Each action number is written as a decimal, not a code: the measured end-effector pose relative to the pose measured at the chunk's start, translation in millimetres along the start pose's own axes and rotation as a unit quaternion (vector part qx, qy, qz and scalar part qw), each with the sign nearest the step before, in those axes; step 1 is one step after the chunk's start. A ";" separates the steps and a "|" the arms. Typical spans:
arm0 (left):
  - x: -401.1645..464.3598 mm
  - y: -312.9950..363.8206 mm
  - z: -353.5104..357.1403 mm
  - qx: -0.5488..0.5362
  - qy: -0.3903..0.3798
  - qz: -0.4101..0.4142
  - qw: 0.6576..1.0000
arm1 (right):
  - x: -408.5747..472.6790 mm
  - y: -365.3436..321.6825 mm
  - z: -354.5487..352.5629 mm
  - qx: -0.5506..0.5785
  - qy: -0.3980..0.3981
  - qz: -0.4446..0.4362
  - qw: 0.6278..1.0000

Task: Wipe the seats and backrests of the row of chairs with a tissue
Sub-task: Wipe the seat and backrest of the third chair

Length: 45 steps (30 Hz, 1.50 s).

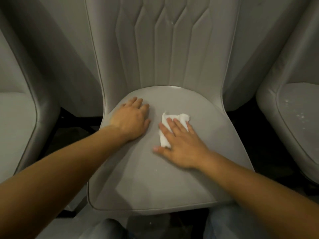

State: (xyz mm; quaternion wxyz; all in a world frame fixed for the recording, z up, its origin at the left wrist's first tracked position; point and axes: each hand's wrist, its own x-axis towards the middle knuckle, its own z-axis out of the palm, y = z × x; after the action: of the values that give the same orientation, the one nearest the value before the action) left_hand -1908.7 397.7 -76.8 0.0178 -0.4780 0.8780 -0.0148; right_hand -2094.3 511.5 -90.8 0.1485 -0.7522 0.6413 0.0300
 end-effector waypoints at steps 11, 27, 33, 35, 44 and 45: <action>4.5 -7.9 38.7 -0.068 -0.022 -0.089 0.993 | -14.0 16.9 4.7 -0.011 0.027 -0.015 0.999; 3.3 -3.3 46.7 -0.053 0.013 -0.094 0.994 | 165.4 57.4 -42.9 -0.001 0.100 -0.061 0.993; 2.8 -5.0 46.4 -0.063 0.009 -0.092 0.994 | 156.9 67.5 -42.6 -0.022 0.105 0.045 0.993; 2.4 -5.4 46.9 -0.061 0.013 -0.094 0.994 | 140.7 82.1 -39.0 -0.013 0.118 0.093 0.989; 2.7 -7.0 49.0 -0.064 0.017 -0.095 0.993 | 72.7 95.4 -19.5 -0.005 0.132 0.175 0.976; 2.5 -6.7 49.7 -0.064 0.017 -0.096 0.993 | 62.4 95.3 -16.5 -0.002 0.134 0.173 0.976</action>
State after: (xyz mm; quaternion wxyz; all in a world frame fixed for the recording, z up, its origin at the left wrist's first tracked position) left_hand -1902.2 391.5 -126.2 -0.0295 -0.5600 0.8274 0.0312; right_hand -2178.5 434.8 -107.4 0.0523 -0.6271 0.7760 -0.0440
